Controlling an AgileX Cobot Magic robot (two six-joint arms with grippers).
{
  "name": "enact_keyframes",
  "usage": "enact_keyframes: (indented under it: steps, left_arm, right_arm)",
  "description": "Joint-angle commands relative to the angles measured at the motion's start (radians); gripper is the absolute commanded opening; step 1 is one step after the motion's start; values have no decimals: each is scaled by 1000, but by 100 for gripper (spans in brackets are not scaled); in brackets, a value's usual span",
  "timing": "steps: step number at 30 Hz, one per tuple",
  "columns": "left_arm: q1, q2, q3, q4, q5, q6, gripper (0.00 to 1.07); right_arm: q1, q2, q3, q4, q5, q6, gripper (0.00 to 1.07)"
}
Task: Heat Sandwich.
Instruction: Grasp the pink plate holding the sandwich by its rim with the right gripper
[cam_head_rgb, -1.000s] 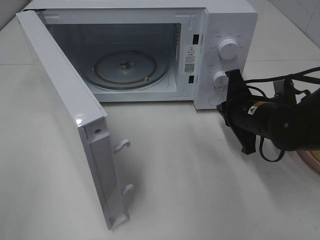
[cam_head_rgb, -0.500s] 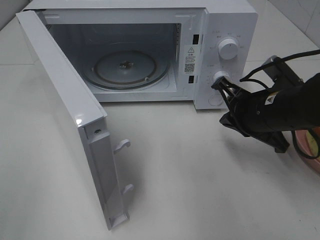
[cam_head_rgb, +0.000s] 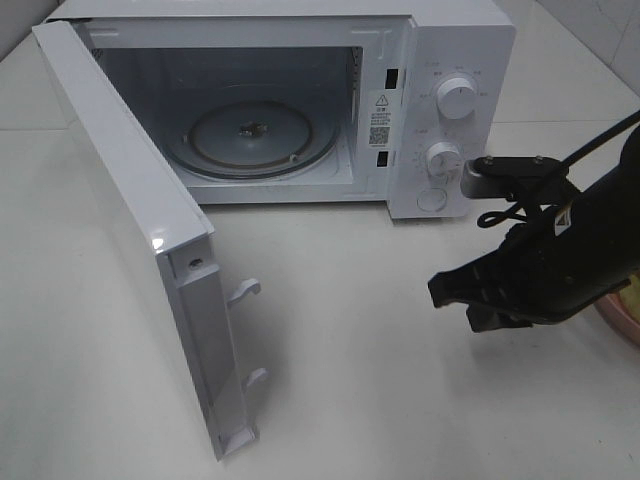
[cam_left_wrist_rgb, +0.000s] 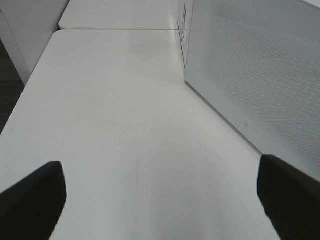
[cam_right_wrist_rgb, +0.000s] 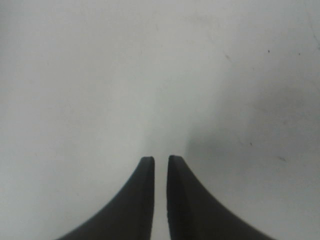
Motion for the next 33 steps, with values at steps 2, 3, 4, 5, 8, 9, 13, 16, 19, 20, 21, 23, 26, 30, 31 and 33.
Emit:
enact_keyframes:
  steps: [2, 3, 4, 5, 8, 9, 13, 16, 19, 20, 21, 23, 26, 30, 31, 33]
  left_arm:
    - [-1, -26, 3, -2, -6, -1, 98]
    - [-1, -26, 3, -2, -6, -1, 98]
    - [-1, -26, 3, -2, -6, -1, 98]
    - [-1, -26, 3, -2, -6, -1, 98]
    - [-1, -26, 3, -2, -6, -1, 98]
    - [-1, -26, 3, -2, -6, -1, 98]
    - [-1, -26, 3, -2, -6, -1, 98]
    - [-1, -26, 3, -2, -6, -1, 98]
    - [-1, -26, 3, -2, -6, -1, 98]
    - [-1, -26, 3, -2, -6, -1, 98]
    - [-1, -26, 3, -2, -6, -1, 98]
    - [-1, -26, 3, -2, -6, -1, 98]
    - [-1, -26, 3, -2, -6, -1, 98]
    - [-1, -26, 3, -2, -6, -1, 98]
    - [-1, -26, 3, -2, -6, -1, 98]
    - [-1, -26, 3, -2, -6, -1, 98]
  right_arm:
    - [-5, -9, -43, -112, 195, -49, 22]
    - [-5, -9, -43, -112, 195, -49, 22]
    - [-5, -9, -53, -130, 222, -48, 25]
    - [-5, -9, -63, -143, 243, -48, 29]
    - [-5, -9, -87, -164, 281, -48, 47]
    - [-5, -9, -96, -174, 292, -48, 54]
    - [-5, -9, -128, -226, 320, -56, 83]
    - [-44, -8, -150, -237, 358, -123, 99]
    - [-74, -8, -150, -237, 361, -144, 100]
    - [-107, -8, -150, -242, 373, -147, 99]
    - [-124, -8, -150, -251, 387, -144, 98]
    - [-141, -8, -150, -261, 399, -139, 98]
    - [-201, -8, -150, -299, 408, -139, 96]
    - [-253, -8, -150, -316, 387, -139, 96]
    - [-253, -8, -150, -316, 387, -139, 96]
    - [-292, -8, -150, -317, 353, -139, 95]
